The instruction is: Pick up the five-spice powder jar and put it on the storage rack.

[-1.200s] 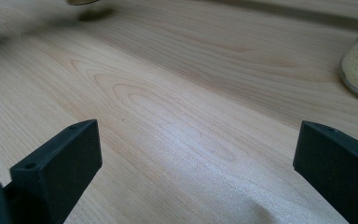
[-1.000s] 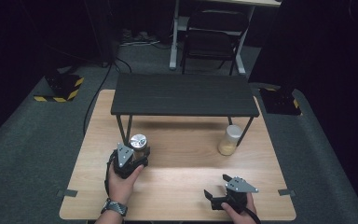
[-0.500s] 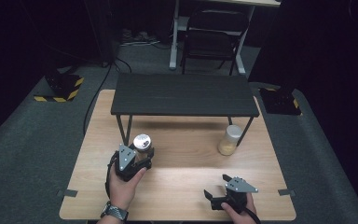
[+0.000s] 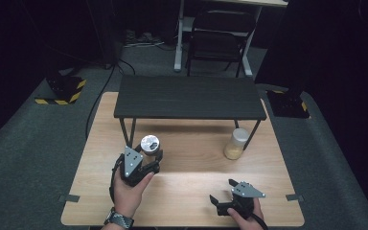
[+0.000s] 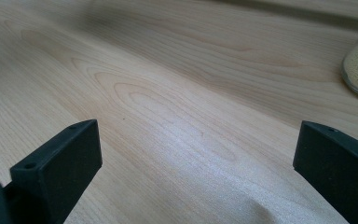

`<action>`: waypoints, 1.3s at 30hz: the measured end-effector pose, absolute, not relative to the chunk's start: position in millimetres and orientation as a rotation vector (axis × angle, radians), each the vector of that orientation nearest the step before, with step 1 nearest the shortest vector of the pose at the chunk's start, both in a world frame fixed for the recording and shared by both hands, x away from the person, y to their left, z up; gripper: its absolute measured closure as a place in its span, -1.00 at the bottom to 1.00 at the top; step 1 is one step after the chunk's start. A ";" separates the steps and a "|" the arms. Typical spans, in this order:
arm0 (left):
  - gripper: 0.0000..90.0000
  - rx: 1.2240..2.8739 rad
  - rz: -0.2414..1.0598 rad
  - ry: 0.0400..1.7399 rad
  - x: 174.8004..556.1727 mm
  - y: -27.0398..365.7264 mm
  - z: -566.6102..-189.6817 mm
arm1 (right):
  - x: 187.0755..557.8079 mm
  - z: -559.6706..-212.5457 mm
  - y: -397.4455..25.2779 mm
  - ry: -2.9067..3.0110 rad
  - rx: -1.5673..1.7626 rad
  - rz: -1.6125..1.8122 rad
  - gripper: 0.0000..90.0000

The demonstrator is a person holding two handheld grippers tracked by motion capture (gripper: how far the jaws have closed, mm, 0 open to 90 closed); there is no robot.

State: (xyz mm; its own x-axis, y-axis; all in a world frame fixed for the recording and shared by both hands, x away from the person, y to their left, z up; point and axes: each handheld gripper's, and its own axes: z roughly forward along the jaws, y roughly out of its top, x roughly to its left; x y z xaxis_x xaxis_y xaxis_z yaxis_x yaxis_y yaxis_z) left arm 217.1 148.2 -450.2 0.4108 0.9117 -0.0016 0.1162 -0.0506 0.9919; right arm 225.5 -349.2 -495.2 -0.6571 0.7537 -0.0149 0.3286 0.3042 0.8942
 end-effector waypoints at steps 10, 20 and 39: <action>-0.32 1.467 0.876 0.927 212.3 142.0 -430.3 | 225.9 -495.1 -349.3 2.145 0.962 1.314 -0.99; -0.32 1.454 0.905 0.901 212.1 138.1 -411.8 | 226.3 -495.1 -349.8 2.145 0.967 1.318 -0.99; -0.32 1.412 0.943 0.879 224.2 128.8 -380.0 | 226.7 -495.5 -351.3 2.143 0.972 1.327 -0.99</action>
